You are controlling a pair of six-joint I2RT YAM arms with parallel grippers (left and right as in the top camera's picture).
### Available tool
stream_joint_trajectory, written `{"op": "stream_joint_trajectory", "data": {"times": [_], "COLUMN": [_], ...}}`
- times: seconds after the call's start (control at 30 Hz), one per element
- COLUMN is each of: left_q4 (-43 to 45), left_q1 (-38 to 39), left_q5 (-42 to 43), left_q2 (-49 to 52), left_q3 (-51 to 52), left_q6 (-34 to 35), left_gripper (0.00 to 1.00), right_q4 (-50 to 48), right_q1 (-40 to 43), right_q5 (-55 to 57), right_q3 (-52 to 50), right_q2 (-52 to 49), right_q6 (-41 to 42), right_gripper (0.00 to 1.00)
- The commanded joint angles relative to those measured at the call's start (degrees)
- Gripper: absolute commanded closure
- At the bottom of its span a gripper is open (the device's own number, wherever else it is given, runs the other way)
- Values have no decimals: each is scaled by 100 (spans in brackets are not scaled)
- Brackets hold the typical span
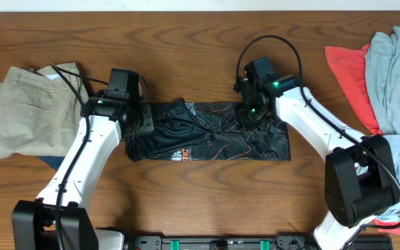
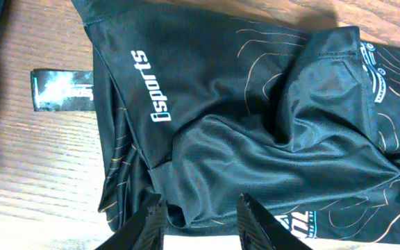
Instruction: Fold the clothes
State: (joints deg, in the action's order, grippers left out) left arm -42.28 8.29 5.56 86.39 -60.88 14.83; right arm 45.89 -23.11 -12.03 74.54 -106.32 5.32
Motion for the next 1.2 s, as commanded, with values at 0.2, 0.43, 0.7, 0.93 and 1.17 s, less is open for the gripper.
{"op": "stream_joint_trajectory", "data": {"times": [0.2,0.43,0.7,0.93,1.17], "left_q4": [-35,-33,-31,-33,-33], "left_q1": [-31,-31,-31,-31,-31], "left_q5": [-70,-70,-70,-70,-70], "left_q2": [9,9,9,9,9], "left_q3": [66,66,66,66,66], "left_q6": [33,33,33,33,33], "left_gripper": [64,64,64,64,64], "right_q4": [-203,212,686,551,466], "right_q1": [-162,129,511,505,501], "right_q5": [299,2608,1491,988,833], "right_q3": [61,61,-83,-527,-695], "right_q2": [68,68,66,66,66], "right_q6": [-46,551,380,382,385], "right_gripper": [56,55,55,55,58]}}
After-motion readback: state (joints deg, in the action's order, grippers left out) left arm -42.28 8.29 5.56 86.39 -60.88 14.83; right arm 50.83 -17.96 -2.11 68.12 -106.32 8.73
